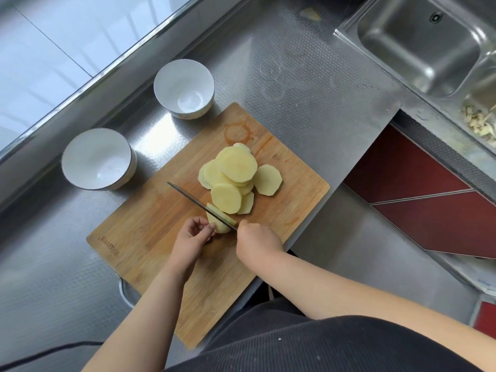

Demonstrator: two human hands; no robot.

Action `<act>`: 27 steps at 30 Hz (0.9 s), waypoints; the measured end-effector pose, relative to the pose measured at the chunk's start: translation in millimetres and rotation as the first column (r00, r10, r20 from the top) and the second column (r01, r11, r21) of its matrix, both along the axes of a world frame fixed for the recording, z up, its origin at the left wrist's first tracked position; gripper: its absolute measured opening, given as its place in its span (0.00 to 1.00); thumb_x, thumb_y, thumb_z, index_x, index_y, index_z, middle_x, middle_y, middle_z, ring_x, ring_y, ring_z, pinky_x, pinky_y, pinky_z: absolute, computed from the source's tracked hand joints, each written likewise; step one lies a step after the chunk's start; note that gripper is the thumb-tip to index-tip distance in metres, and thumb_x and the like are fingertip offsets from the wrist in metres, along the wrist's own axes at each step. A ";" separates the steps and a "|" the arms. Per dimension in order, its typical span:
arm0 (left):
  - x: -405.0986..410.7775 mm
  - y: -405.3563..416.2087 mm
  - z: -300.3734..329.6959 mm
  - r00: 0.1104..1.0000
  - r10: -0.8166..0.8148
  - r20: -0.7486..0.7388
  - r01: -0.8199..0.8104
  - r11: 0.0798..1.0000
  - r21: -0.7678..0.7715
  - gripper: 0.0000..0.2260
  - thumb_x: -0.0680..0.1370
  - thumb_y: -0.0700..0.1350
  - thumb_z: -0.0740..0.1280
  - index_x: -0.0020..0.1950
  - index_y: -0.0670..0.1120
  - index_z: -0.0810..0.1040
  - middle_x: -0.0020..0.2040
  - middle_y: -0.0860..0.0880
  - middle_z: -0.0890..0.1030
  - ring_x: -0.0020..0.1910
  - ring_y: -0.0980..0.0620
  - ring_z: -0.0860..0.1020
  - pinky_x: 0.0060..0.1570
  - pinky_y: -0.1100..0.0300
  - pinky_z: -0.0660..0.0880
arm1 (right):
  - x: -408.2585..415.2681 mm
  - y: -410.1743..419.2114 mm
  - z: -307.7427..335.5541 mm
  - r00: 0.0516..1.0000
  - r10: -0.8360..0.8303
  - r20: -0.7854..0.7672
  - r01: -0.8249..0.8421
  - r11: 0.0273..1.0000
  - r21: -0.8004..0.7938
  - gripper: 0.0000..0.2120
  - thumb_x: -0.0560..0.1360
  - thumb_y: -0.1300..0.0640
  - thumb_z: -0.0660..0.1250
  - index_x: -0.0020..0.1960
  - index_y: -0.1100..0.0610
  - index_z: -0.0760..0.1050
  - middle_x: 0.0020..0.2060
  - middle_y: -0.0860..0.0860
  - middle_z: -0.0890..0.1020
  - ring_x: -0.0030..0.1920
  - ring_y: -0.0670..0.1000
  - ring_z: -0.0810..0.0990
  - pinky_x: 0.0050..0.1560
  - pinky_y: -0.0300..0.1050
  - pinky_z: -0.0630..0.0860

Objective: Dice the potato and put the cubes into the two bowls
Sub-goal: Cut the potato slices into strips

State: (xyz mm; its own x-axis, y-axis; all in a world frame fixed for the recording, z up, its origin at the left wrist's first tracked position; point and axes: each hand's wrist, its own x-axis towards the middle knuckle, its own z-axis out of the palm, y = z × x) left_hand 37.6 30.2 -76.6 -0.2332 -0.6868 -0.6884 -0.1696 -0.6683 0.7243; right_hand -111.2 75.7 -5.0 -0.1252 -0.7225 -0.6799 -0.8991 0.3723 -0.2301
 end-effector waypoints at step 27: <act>-2.9 4.9 1.3 0.999 -0.041 0.034 0.041 0.999 -0.013 0.06 0.76 0.42 0.70 0.50 0.45 0.75 0.44 0.46 0.77 0.41 0.52 0.74 0.43 0.60 0.72 | -22.1 13.2 -5.9 0.818 -0.384 0.428 0.363 0.922 0.133 0.34 0.78 0.54 0.59 0.77 0.37 0.45 0.55 0.50 0.77 0.55 0.51 0.77 0.55 0.50 0.76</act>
State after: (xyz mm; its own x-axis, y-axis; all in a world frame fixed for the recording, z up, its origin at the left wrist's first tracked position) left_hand 34.7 35.2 -75.2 -0.2384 -0.6869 -0.6866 -0.2209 -0.6501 0.7271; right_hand -133.3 88.9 -11.0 -0.0617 -0.6498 -0.7576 -0.4983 0.6777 -0.5407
